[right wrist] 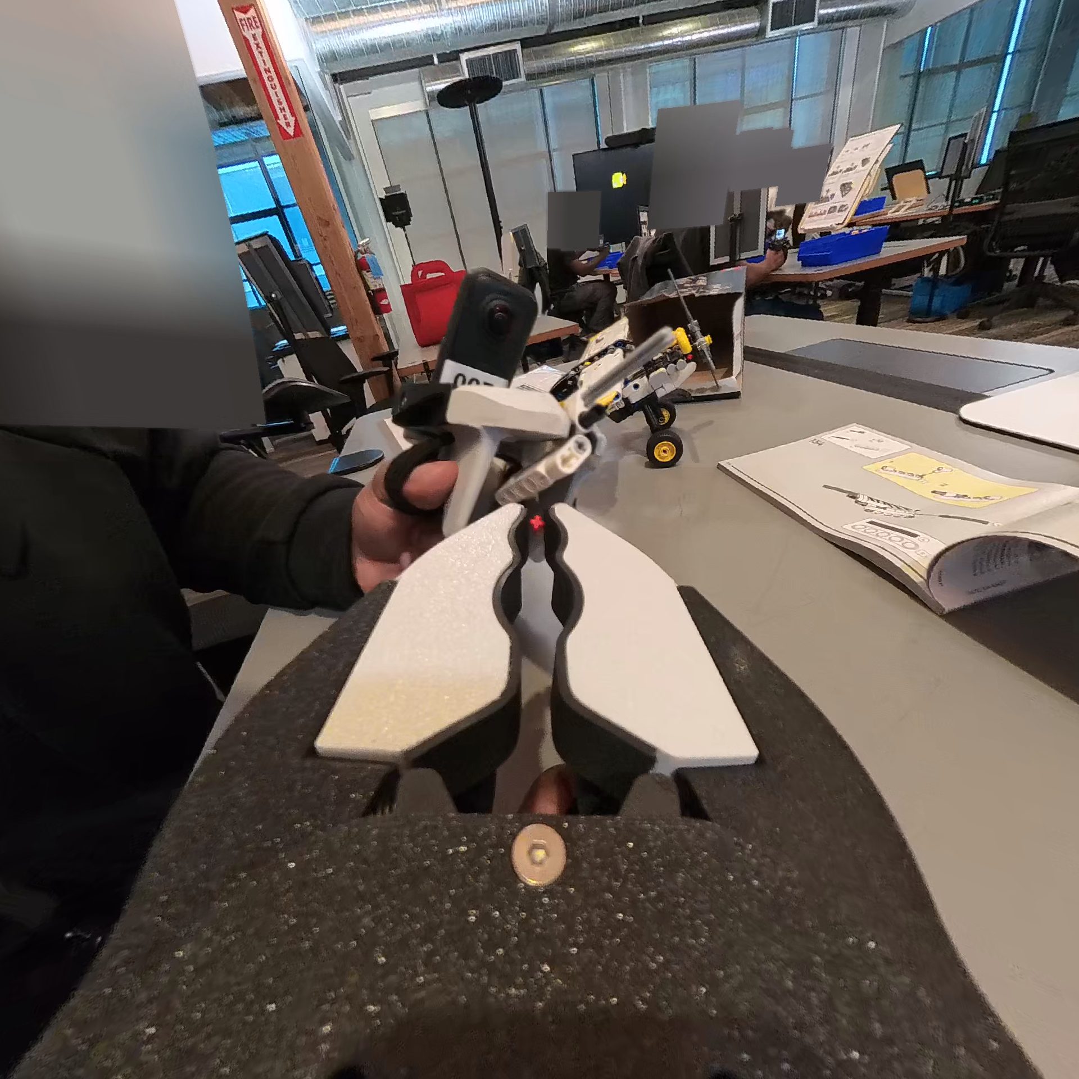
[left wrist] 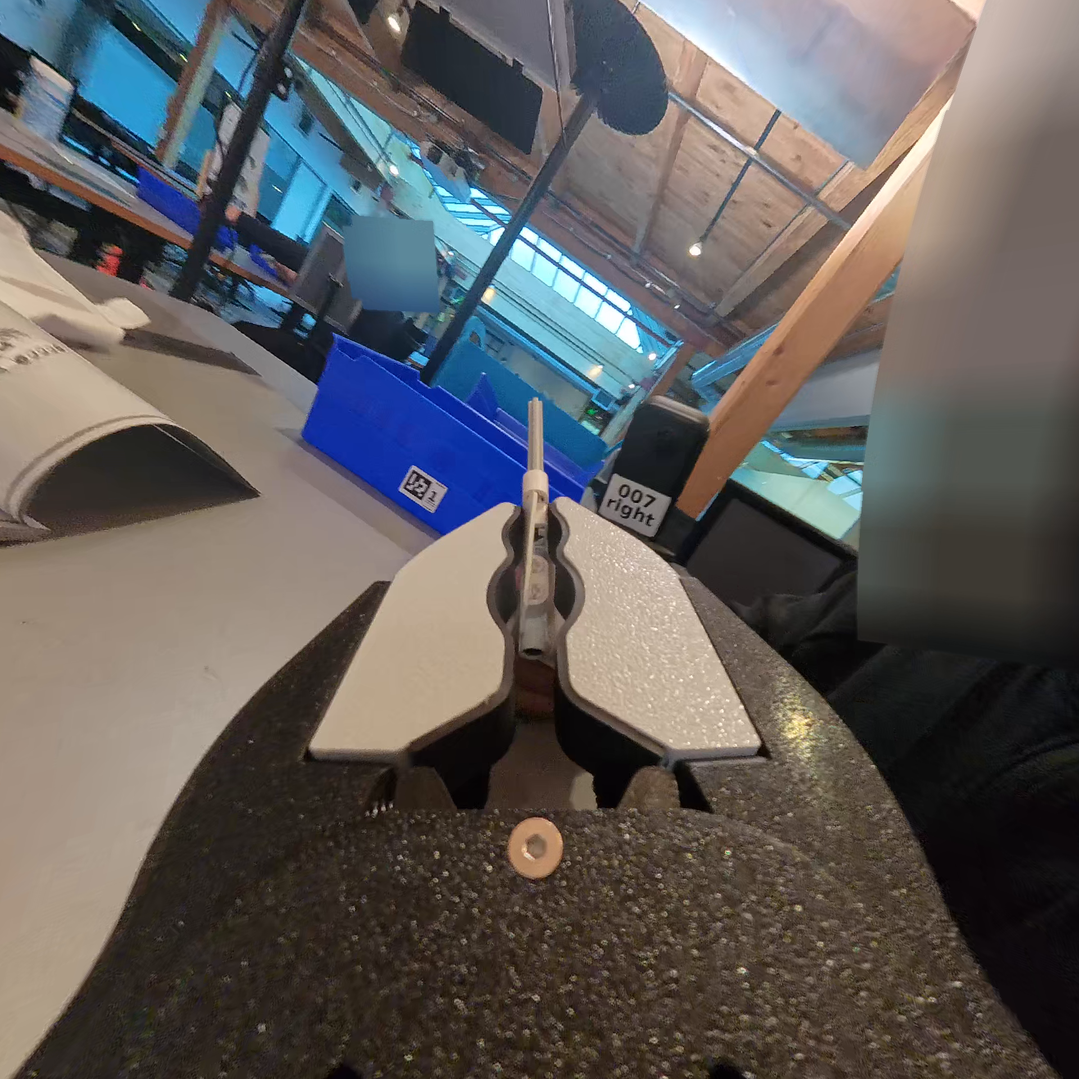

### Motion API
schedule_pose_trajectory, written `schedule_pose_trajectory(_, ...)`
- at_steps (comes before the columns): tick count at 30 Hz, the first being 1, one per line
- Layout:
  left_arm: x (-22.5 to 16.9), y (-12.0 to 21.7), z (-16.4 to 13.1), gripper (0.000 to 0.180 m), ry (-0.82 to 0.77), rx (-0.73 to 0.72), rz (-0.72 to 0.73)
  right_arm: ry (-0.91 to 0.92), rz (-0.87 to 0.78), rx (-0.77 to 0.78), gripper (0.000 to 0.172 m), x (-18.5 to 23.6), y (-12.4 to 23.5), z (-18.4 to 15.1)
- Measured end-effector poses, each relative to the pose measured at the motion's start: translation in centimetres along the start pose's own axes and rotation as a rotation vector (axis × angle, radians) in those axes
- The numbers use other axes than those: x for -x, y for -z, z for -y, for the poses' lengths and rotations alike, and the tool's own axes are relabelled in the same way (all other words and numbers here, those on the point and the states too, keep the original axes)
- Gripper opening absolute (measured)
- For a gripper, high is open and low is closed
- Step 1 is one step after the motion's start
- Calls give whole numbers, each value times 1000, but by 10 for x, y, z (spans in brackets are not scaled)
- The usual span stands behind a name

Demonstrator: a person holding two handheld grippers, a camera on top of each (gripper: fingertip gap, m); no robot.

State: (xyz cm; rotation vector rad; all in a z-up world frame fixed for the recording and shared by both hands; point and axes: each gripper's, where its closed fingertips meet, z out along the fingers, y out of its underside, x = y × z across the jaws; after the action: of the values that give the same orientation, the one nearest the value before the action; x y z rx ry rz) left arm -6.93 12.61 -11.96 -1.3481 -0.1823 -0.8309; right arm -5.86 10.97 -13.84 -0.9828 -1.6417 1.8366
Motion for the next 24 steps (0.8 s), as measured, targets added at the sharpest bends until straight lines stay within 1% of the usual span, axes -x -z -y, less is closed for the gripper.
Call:
schedule_pose_trajectory(2,-1,-1,-1,7,-51,-4,21,-3,6,2,4,3,-3,0)
schedule_pose_trajectory(4,-4,-2,-2,7,-79,-3,12,-3,-4,8,4,4,-6,-2)
schedule_pose_trajectory(9,-8,-3,-5,8,-82,13,-12,-24,-22,-8,4,3,-6,1)
schedule_pose_trajectory(24,-10,-1,-10,8,29,60,-75,-27,-27,-7,4,1,-4,1)
